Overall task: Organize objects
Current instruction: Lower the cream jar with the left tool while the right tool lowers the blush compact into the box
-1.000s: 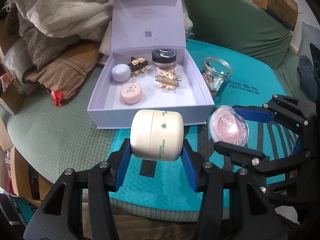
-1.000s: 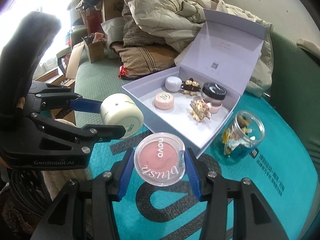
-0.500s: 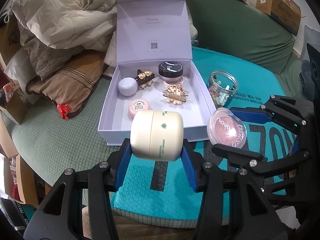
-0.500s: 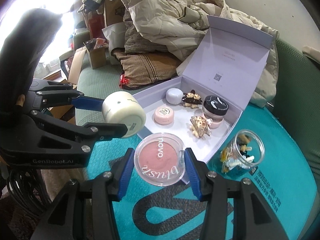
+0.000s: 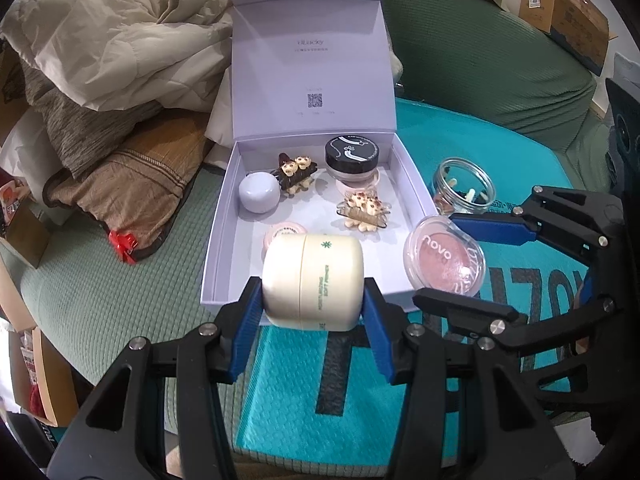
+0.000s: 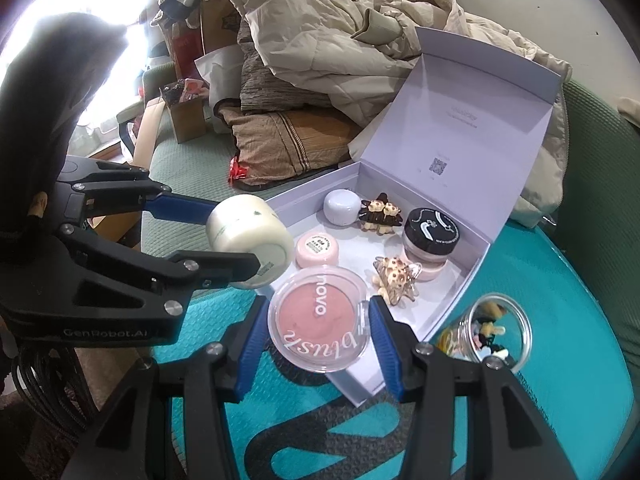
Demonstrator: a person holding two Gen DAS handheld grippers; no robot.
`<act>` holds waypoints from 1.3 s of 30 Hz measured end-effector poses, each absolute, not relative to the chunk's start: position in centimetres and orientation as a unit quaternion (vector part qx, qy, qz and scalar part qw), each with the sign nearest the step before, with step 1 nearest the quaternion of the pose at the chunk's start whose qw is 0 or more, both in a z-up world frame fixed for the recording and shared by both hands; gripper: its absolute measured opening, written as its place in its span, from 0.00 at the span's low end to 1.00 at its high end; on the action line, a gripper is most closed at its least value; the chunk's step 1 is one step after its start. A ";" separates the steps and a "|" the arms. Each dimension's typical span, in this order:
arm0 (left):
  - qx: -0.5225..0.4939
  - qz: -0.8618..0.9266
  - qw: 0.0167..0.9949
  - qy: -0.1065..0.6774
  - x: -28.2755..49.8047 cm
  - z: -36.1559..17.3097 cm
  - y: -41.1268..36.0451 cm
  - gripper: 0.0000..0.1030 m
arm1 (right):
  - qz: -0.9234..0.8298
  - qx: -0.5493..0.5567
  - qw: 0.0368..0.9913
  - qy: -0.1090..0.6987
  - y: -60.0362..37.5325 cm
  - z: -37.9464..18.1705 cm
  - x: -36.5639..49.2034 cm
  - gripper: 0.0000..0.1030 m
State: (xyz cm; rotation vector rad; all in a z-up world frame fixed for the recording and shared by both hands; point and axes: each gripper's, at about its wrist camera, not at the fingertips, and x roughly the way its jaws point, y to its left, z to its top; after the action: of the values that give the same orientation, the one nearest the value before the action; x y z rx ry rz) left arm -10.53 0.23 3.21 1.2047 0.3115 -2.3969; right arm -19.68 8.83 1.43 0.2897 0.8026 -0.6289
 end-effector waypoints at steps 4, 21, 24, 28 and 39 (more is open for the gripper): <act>0.437 -0.866 0.215 0.115 -11.5 3.0 -0.7 0.46 | -0.301 0.137 0.862 0.384 7.8 1.3 -19.4 0.49; 0.447 -0.861 0.209 0.119 -16.6 1.6 -4.9 0.46 | -0.333 0.154 0.846 0.386 1.3 0.3 -18.9 0.49; 0.450 -0.860 0.208 0.119 -17.4 1.2 -5.7 0.46 | -0.336 0.158 0.844 0.388 0.1 0.0 -18.7 0.49; 0.453 -0.859 0.208 0.118 -18.4 0.7 -6.7 0.46 | -0.340 0.157 0.840 0.392 -1.4 -0.3 -18.3 0.49; 0.459 -0.854 0.219 0.114 -20.7 -0.7 -9.4 0.46 | -0.338 0.153 0.834 0.408 -4.8 -1.2 -16.6 0.49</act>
State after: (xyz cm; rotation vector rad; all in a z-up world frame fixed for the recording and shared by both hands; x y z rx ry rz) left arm -20.75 -9.40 -0.75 1.2703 0.3155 -2.3625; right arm -16.62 -4.76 -1.20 0.3239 0.8642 -0.7155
